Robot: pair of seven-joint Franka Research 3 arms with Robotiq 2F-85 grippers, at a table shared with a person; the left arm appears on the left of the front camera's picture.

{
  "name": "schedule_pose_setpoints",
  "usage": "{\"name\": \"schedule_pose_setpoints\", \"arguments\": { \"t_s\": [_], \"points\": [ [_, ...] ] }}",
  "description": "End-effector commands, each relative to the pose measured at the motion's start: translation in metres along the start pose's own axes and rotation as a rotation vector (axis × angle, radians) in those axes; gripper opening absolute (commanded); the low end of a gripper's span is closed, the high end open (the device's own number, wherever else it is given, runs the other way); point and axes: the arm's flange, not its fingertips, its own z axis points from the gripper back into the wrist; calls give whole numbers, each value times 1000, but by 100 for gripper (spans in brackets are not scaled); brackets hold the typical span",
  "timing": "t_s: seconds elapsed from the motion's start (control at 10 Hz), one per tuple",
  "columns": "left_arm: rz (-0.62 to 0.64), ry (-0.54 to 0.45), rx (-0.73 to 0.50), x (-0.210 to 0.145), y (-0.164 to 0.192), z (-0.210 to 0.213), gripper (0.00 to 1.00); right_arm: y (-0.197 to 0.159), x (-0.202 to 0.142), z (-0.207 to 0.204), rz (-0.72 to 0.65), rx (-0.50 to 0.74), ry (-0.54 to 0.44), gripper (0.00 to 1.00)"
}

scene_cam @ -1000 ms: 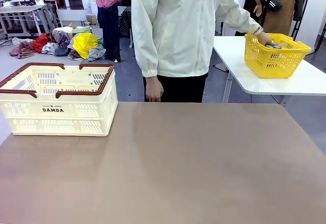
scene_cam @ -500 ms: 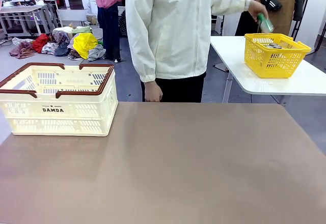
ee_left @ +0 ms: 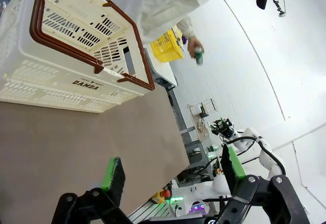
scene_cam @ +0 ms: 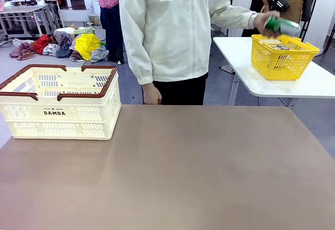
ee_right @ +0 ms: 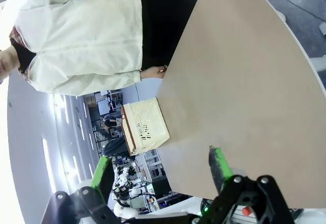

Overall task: Place the drinks into the Shopping basket.
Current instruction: Pick up one drink and place it into the Shopping basket.

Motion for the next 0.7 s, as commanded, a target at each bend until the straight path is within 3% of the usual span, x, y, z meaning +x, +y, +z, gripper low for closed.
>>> {"name": "schedule_pose_setpoints", "arguments": {
  "t_s": [0.0, 0.6],
  "points": [
    [-21, -8, -18, 2, -1, 2, 100, 0, 1, 1, 8, 18, 1, 100],
    [-21, -8, -18, 2, -1, 2, 100, 0, 1, 1, 8, 18, 1, 100]
  ]
}}
